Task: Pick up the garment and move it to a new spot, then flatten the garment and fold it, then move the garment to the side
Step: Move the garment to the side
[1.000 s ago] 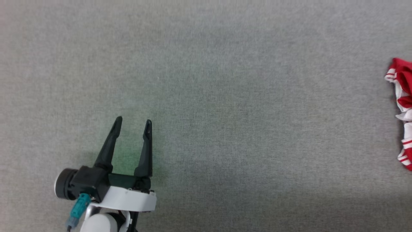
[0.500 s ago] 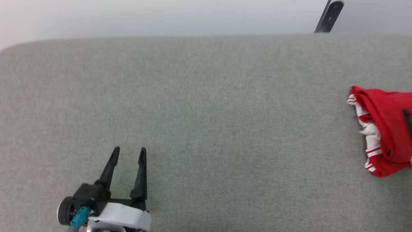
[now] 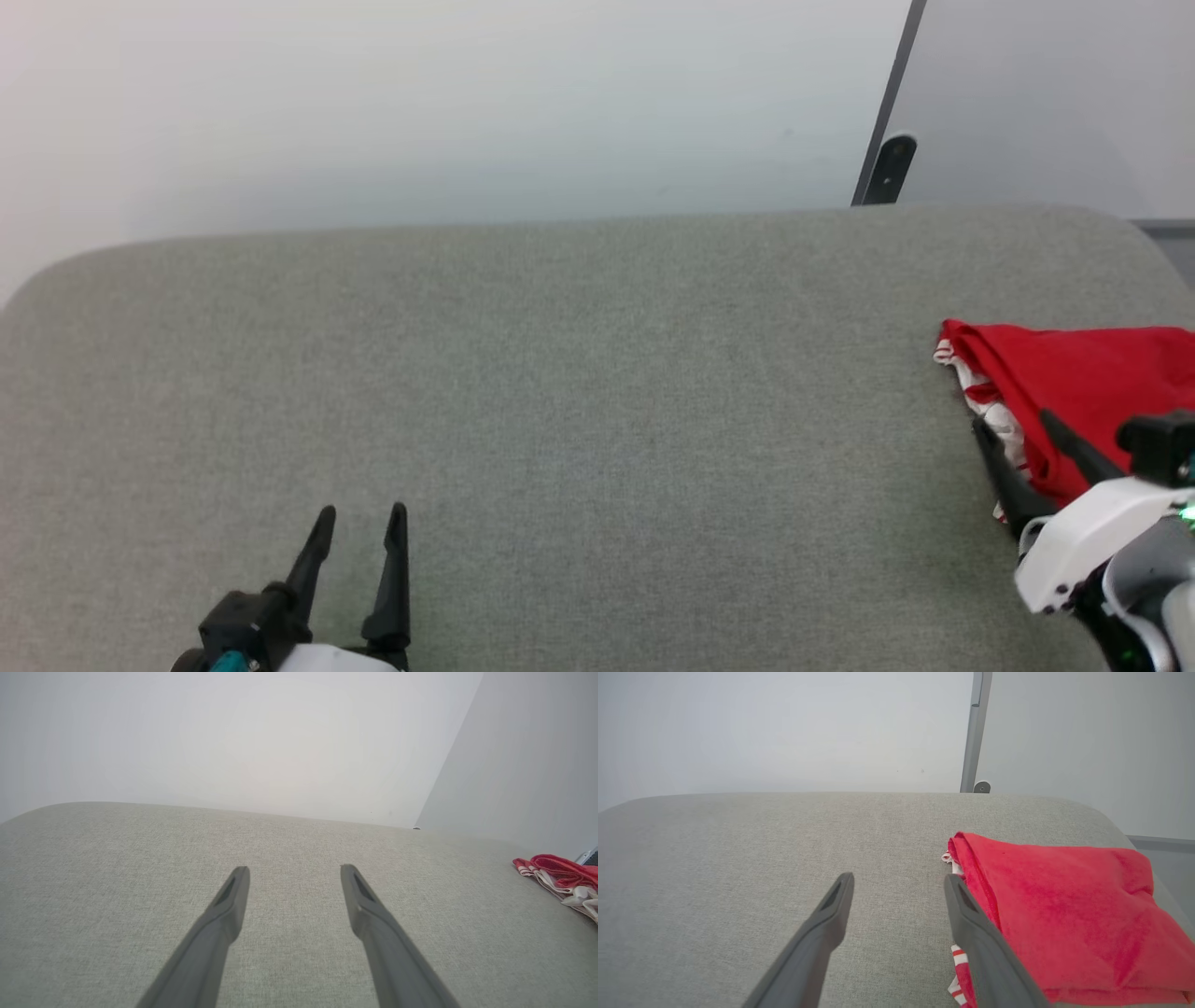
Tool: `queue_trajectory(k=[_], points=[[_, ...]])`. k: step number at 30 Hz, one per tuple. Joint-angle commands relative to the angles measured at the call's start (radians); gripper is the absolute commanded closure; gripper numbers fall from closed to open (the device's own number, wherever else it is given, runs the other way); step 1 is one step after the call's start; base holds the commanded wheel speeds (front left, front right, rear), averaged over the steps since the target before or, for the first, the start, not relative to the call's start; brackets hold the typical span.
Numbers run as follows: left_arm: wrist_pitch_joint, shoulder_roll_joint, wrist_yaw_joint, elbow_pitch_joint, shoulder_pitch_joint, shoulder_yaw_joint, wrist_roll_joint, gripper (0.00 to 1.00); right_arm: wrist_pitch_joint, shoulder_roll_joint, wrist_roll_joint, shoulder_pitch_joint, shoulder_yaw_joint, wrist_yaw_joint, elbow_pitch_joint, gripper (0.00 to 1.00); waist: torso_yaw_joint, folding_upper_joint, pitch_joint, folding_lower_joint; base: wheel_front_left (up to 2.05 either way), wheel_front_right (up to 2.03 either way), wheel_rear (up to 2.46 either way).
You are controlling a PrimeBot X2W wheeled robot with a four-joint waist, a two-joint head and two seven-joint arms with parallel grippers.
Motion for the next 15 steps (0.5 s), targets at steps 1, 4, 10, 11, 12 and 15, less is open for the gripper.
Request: queue_trajectory(k=[1,4,10,11,12,15], points=[[0.0,0.001,-0.003,-0.001,0.009,0.001,-0.001,0.0,-0.004,0.01,-0.007,0.021,-0.005,-0.001,-0.01,0.0,-0.01,0.0,-0.024,0.0,0.0,0.0,0.0],[0.0,-0.001,-0.003,-0.006,0.025,-0.004,0.001,0.0,-0.006,0.031,-0.022,0.053,-0.02,-0.001,-0.046,0.0,-0.007,0.0,-0.033,0.0,0.0,0.0,0.0],[0.0,-0.002,0.009,-0.046,0.078,-0.007,0.019,0.0,0.002,0.064,-0.045,0.142,-0.084,-0.001,-0.134,0.0,0.001,0.0,-0.047,0.0,0.0,0.0,0.0],[0.0,-0.002,0.012,-0.056,0.089,-0.006,0.022,0.0,0.005,0.068,-0.05,0.159,-0.095,-0.001,-0.152,0.0,0.002,0.0,-0.048,0.0,0.0,0.0,0.0],[0.0,-0.003,0.013,-0.065,0.102,-0.007,0.024,0.0,0.008,0.074,-0.053,0.179,-0.106,-0.001,-0.171,0.0,0.004,0.0,-0.048,0.0,0.0,0.0,0.0],[0.0,-0.005,0.013,-0.093,0.135,-0.007,0.012,0.0,0.027,0.088,-0.073,0.247,-0.139,-0.001,-0.228,0.0,0.013,0.0,-0.046,0.0,0.0,0.0,0.0]])
